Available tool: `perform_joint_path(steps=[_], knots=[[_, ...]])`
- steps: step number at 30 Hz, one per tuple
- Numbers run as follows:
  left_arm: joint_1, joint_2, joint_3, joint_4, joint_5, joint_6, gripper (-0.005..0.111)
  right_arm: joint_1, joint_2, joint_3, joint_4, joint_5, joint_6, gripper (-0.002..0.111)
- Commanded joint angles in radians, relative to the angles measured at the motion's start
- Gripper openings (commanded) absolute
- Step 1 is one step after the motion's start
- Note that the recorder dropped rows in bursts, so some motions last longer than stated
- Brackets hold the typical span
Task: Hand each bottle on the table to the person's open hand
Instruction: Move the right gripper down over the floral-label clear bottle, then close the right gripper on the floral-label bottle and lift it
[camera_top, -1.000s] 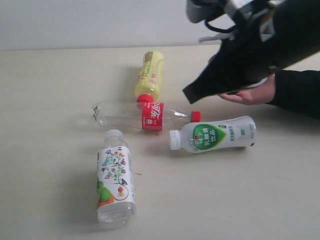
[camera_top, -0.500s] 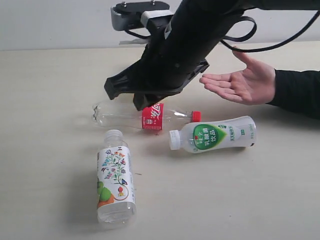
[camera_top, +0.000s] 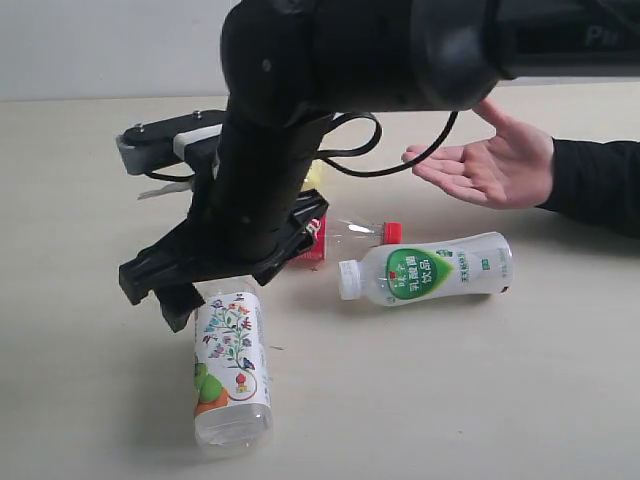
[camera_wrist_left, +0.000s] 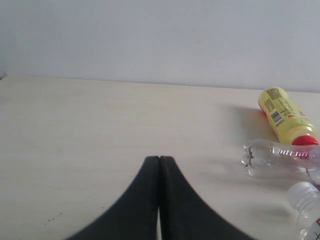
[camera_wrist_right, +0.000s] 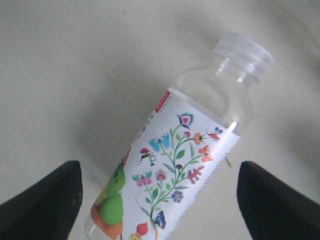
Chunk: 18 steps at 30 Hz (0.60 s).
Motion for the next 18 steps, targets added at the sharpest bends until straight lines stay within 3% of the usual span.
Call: perform_joint_path(steps=[1,9,16,18], knots=[[-0.005,-0.007,-0.001,0.002,-0.006,0.002,0.0,0.027,0.039,-0.033,-0.161,-0.018,0.22,0.08],[-0.005,-0.007,-0.001,0.002,-0.006,0.002,0.0,0.055,0.131,-0.038,-0.16,-0.086,0.275,0.087],[-0.005,-0.007,-0.001,0.002,-0.006,0.002,0.0,0.055,0.196,-0.038,-0.162,-0.09,0.275,0.086],[-0.005,-0.007,-0.001,0.002,-0.006,0.002,0.0,0.055,0.2,-0.038,-0.161,-0.088,0.275,0.081]])
